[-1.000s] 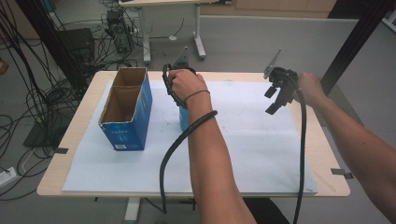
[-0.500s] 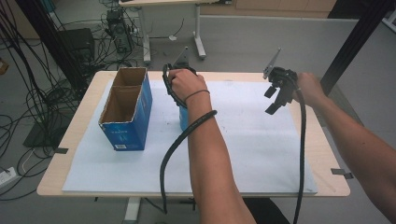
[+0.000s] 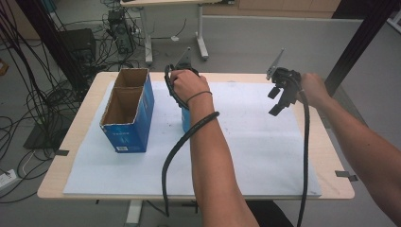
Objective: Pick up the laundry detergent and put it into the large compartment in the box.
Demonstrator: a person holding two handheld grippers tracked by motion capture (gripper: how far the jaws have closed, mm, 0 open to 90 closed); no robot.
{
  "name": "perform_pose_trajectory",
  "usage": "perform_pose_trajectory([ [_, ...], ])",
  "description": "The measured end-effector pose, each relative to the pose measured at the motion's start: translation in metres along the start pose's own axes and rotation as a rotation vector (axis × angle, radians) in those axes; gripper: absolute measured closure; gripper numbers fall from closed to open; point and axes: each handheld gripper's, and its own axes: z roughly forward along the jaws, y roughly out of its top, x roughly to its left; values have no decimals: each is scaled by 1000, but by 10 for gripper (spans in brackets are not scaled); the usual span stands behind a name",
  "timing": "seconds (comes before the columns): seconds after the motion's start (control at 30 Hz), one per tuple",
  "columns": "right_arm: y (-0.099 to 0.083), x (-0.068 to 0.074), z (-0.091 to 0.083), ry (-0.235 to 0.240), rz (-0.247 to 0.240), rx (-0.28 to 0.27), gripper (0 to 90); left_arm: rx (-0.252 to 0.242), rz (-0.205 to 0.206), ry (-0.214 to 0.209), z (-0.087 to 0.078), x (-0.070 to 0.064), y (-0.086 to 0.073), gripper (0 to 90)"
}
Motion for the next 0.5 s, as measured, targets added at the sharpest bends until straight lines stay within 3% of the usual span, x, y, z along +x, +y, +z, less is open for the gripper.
perform_pose_trajectory([
  [0.5, 2, 1, 1, 0, 3, 7, 39, 4, 9, 2, 0, 0, 1, 372],
])
